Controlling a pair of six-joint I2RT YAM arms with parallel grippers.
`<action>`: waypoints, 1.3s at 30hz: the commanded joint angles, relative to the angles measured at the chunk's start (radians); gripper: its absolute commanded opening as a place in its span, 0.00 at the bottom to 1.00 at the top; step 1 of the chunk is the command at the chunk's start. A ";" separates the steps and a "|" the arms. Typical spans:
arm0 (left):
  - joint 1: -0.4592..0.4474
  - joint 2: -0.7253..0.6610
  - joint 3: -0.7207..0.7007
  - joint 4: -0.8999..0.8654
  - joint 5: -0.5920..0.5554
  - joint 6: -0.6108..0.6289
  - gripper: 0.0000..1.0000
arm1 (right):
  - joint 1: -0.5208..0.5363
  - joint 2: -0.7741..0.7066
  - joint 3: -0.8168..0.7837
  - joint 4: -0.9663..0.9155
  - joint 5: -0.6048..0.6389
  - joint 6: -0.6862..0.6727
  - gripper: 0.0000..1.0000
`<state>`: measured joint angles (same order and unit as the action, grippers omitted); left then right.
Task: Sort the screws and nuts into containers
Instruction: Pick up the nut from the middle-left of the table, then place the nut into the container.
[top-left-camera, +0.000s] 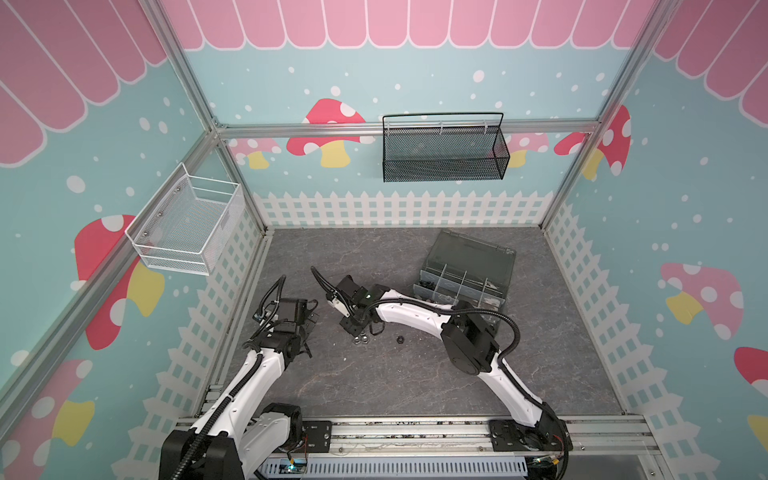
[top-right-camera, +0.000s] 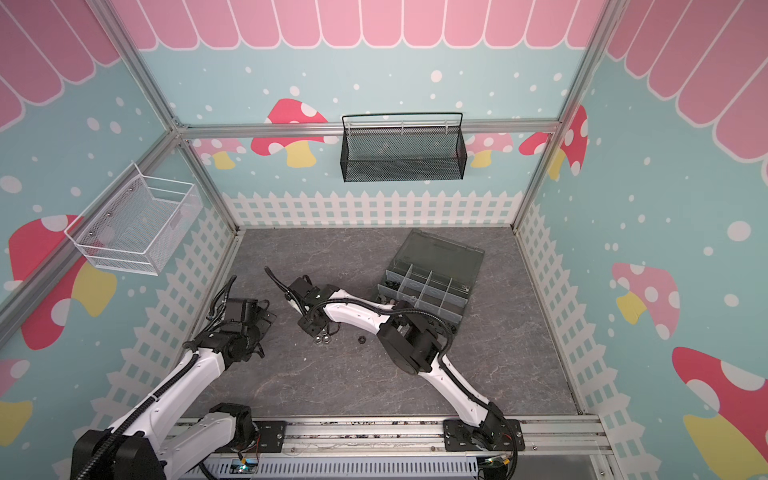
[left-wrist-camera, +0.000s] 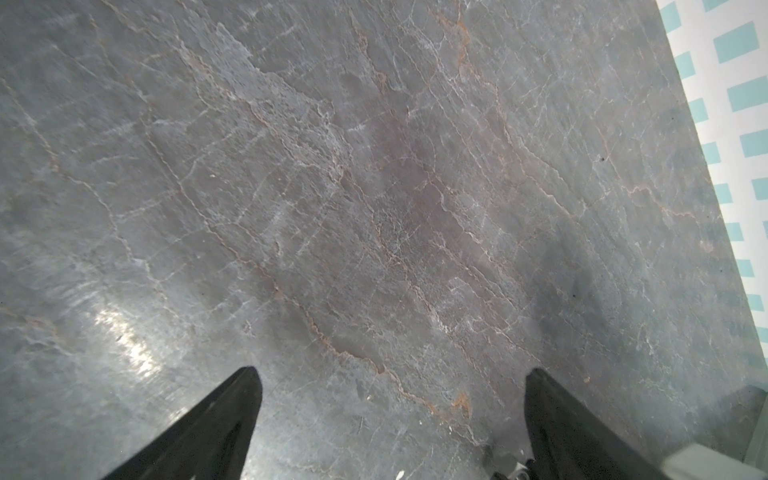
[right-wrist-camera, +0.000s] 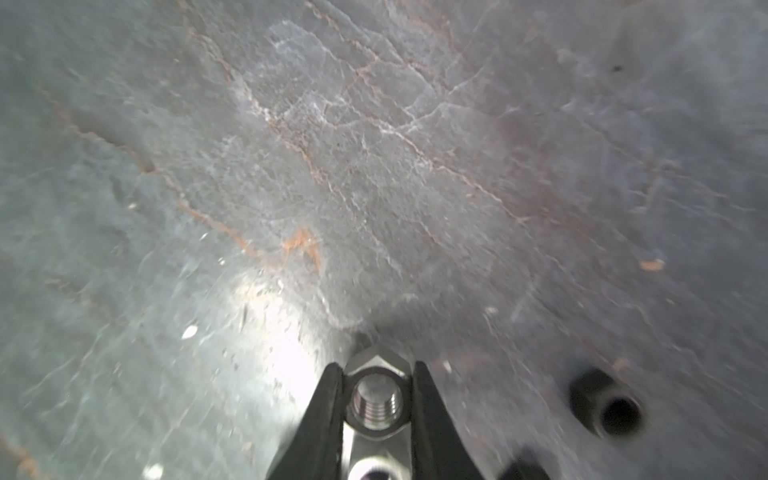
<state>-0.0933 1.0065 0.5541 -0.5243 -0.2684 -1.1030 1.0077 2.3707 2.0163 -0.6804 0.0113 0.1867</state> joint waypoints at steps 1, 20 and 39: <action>0.007 0.004 0.004 0.012 0.001 -0.001 1.00 | -0.012 -0.106 -0.028 0.020 0.018 0.027 0.00; 0.006 0.041 0.023 0.035 0.042 0.015 1.00 | -0.310 -0.597 -0.540 0.182 0.071 0.167 0.00; -0.198 0.238 0.170 0.067 0.020 0.030 1.00 | -0.570 -0.650 -0.746 0.205 0.063 0.172 0.00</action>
<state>-0.2710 1.2221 0.6868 -0.4774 -0.2314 -1.0870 0.4446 1.7092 1.2865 -0.4992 0.0902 0.3565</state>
